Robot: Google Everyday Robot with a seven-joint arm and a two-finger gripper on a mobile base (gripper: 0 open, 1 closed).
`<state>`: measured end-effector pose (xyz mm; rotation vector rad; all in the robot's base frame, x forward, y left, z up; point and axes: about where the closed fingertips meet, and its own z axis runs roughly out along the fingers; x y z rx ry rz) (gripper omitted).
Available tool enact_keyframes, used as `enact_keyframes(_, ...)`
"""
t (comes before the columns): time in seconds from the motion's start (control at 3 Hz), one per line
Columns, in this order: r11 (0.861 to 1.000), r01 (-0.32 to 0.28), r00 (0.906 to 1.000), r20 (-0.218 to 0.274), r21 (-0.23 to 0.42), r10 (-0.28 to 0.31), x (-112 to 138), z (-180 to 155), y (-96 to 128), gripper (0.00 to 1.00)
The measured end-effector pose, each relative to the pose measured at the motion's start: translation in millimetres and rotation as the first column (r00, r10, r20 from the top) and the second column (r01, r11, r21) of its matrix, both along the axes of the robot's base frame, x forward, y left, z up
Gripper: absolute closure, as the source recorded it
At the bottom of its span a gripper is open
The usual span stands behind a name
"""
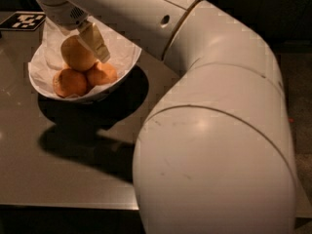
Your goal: Pick orange from white bowl
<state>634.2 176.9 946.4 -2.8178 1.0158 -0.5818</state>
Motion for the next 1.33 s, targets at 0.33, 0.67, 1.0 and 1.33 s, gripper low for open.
enact_keyframes(0.33, 1.000, -0.021, 0.9998, -0.004, -0.015, 0.021, 7, -4, 6, 0.24)
enact_keyframes(0.67, 0.999, -0.022, 0.9995, -0.021, -0.027, 0.022, 14, -12, 6, 0.25)
enact_keyframes(1.0, 0.999, -0.012, 0.9990, -0.042, -0.034, 0.010, 21, -22, 1, 0.20)
enact_keyframes(1.33, 0.999, -0.013, 0.9968, -0.080, -0.040, 0.010, 21, -37, -2, 0.25)
